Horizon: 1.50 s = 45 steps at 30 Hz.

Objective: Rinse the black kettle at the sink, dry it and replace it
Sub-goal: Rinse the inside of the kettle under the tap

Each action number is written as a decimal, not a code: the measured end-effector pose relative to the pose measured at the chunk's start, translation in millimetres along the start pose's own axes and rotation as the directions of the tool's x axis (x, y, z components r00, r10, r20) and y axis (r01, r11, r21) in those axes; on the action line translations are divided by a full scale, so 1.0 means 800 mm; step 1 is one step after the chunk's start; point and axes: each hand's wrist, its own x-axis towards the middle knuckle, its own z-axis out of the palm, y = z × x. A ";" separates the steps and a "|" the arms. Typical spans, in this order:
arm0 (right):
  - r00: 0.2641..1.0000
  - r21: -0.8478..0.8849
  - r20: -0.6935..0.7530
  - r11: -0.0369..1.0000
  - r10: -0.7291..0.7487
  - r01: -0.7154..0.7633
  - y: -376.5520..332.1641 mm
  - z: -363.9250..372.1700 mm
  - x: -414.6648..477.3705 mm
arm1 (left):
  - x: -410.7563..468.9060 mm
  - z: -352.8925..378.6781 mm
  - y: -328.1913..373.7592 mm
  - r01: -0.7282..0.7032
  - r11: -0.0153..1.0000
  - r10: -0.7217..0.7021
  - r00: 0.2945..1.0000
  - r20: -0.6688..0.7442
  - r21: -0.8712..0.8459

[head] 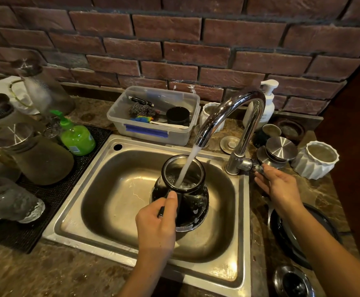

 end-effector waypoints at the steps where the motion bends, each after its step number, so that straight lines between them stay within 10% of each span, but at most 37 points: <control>1: 1.000 -0.003 0.001 1.000 0.005 -0.005 0.000 0.000 0.000 | 0.000 0.000 -0.001 -0.001 1.000 0.001 1.000 -0.001 0.005; 45: 1.000 -0.021 -0.009 1.000 0.018 -0.018 -0.003 0.004 -0.008 | -0.001 0.003 -0.012 0.012 1.000 -0.012 1.000 -0.007 -0.006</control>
